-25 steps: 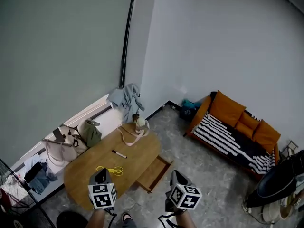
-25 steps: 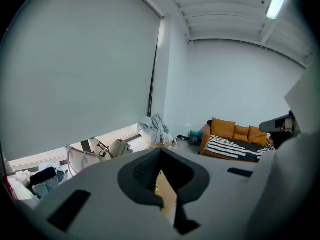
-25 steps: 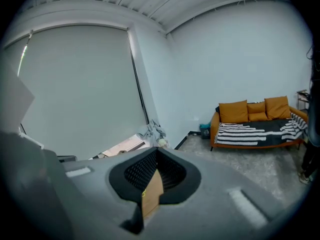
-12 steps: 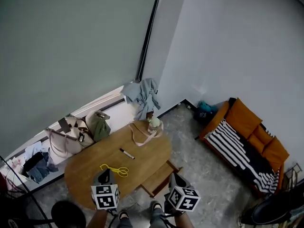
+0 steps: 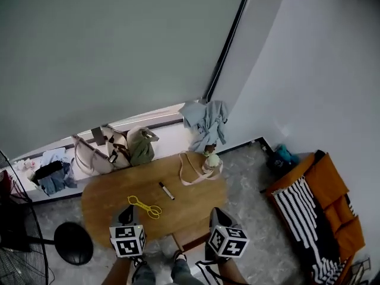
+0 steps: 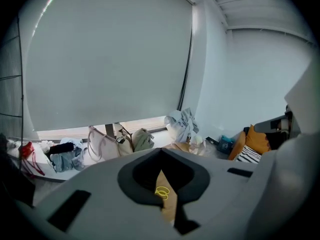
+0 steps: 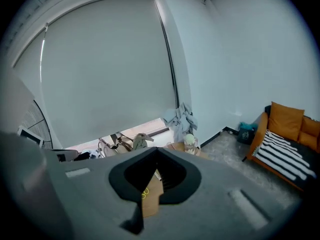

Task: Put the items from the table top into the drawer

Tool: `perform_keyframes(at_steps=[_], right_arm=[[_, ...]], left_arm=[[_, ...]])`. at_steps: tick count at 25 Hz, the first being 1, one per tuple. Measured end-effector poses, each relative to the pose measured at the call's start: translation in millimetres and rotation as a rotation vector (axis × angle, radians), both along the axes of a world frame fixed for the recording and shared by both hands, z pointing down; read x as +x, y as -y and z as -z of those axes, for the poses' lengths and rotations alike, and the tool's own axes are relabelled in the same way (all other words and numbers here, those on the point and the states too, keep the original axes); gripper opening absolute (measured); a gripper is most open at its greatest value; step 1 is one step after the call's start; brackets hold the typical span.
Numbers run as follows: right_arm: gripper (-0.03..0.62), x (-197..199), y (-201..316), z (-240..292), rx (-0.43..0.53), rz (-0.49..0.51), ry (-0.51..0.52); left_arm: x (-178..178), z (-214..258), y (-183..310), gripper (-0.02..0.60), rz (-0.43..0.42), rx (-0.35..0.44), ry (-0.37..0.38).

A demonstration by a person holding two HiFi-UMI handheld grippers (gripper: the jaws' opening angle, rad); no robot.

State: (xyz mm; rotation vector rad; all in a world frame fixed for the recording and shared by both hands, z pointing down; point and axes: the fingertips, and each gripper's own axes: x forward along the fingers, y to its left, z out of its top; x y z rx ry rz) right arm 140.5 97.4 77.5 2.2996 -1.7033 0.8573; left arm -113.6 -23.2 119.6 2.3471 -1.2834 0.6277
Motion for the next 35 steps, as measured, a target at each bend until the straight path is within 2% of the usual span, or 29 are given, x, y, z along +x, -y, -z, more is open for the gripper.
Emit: perform_keyframes(at_steps=[2,5,10,15,23,30,35], right_arm=[[0.005,8.5,10.0,-2.5,0.002,0.026,-0.006],[0.005,8.0,23.1,-13.5,-0.002,0.039,0.041],[0.005,-18.9,46.9,-15.8,-0.009,0.133,0.019],[0.005,-50.5,65.8,-40.5,-0.065,0.207,0.026],[0.005,-131.1,98.9,-126.3,-0.155,0.379,0.071],[0.005,-191.7,112.1,-197.2,-0.221,0.477,0.098],[0.005,-219.1,108.0,-251.9,-0.274,0.511,0.116]], left_arm=[[2.3,-1.0,-2.2,-0.002,0.03,0.002,-0.003],[-6.4,-5.4,-4.2,-0.003,0.06,0.004,0.017],[-47.6,-24.2,-0.3,-0.002,0.162,-0.03,0.019],[-93.0,-48.6,-2.7,-0.003,0.259,-0.07,0.036],[-168.0,-124.3,-10.4,-0.003,0.419,-0.135,0.08],[-207.1,-192.6,-27.2,-0.002,0.475,-0.214,0.077],[-225.3,-244.0,-33.3,-0.002,0.483,-0.237,0.112]])
